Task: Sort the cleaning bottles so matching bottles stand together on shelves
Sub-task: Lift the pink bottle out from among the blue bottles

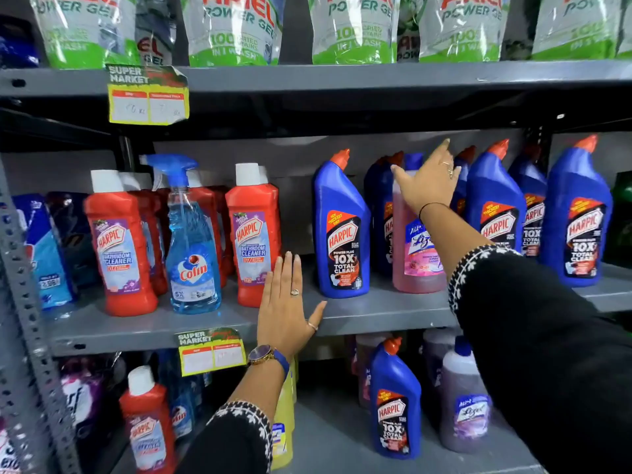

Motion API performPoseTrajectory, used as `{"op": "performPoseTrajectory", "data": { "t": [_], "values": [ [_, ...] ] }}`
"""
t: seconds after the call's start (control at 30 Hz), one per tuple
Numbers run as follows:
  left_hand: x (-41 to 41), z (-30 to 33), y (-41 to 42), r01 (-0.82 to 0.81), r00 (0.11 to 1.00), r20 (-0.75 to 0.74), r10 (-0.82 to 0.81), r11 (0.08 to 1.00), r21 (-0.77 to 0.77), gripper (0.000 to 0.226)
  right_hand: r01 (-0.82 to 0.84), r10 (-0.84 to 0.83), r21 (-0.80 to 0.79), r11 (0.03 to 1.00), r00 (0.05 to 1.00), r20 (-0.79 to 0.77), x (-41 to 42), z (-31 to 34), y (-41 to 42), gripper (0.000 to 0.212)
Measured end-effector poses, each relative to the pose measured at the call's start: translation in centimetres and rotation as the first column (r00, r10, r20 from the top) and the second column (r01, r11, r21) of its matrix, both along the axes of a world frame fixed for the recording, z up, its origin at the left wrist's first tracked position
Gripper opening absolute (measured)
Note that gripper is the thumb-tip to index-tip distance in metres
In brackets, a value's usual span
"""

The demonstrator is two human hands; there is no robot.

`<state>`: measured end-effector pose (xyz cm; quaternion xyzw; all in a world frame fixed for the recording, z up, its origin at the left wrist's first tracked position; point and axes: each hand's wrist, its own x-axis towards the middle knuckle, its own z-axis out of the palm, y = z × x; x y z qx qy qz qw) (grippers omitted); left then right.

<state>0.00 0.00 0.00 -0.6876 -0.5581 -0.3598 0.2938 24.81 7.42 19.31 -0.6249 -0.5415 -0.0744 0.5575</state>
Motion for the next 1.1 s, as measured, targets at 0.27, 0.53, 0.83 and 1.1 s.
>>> {"op": "performPoseTrajectory", "data": {
  "t": [0.27,0.53,0.83,1.1],
  "values": [
    [-0.3,-0.4,0.8,-0.015,0.998,-0.054,0.018,0.998,0.056,0.086,-0.011,-0.006,-0.134,0.991,0.992,-0.127,-0.1,1.8,0.5,0.063],
    [-0.1,-0.1,0.4,-0.006,0.999,-0.037,0.008,0.998,0.056,0.087,-0.217,0.205,-0.064,0.974,0.966,-0.159,0.2,2.3,-1.5,0.035],
    [0.0,0.0,-0.1,-0.024,0.999,-0.041,0.024,1.0,0.006,0.084,-0.42,0.432,0.103,0.902,0.881,-0.191,-3.6,1.5,-8.9,0.026],
    [-0.1,0.0,-0.1,-0.035,0.998,-0.053,0.035,0.999,0.004,0.082,-0.541,0.578,0.206,0.815,0.782,-0.233,-5.3,-3.6,-14.1,0.015]
  ]
}}
